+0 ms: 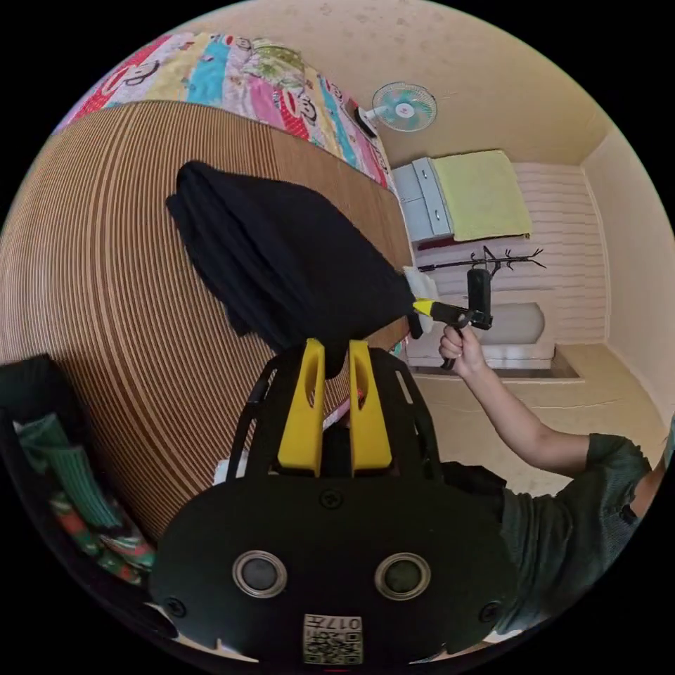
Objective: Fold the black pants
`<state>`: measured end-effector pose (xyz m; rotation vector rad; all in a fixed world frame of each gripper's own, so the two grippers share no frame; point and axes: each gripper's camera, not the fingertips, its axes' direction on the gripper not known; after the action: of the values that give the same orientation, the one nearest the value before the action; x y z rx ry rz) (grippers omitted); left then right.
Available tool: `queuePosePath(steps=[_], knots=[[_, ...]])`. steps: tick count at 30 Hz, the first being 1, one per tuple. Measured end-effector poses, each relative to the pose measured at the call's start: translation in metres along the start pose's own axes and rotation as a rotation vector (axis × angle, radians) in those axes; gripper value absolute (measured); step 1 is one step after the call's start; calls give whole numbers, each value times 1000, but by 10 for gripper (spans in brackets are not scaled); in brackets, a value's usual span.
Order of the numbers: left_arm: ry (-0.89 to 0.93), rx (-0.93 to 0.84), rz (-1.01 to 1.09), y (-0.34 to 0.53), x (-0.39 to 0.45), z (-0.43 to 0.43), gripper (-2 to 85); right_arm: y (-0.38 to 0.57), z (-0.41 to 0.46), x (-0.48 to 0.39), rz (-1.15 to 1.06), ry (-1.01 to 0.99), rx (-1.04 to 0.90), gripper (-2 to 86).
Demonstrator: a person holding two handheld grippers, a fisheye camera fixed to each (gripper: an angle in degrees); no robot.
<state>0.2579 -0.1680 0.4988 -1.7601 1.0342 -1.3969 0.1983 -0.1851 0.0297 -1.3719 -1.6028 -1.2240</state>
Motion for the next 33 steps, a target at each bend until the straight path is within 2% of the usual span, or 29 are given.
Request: queuePosePath(steps=[2, 5, 8, 10, 14, 17, 19, 23, 27, 33], knots=[[-2, -63, -196, 15, -48, 24, 96, 13, 4, 34, 135, 1, -14, 25], [83, -25, -299, 15, -86, 21, 104, 15, -13, 66, 247, -60, 36, 44], [73, 100, -300, -10, -107, -14, 121, -19, -34, 70, 235, -47, 59, 89], [85, 144, -300, -36, -124, -32, 136, -66, -39, 74, 211, 0, 18, 149], [62, 151, -321, -103, -178, -47, 160, -129, -39, 87, 169, 62, -18, 192], [110, 144, -312, -139, -211, -44, 165, -161, -40, 102, 166, 13, -20, 215], [118, 110, -297, -154, -222, -38, 159, -171, -31, 111, 162, -29, -87, 207], [219, 108, -331, -168, -235, -27, 153, -150, -39, 105, 148, 33, -14, 180], [103, 31, -331, -158, -235, -29, 121, -104, -49, 106, 211, -55, -102, 148], [266, -179, -313, -104, -224, -29, 101, 14, -105, 88, 245, -238, -60, 128]])
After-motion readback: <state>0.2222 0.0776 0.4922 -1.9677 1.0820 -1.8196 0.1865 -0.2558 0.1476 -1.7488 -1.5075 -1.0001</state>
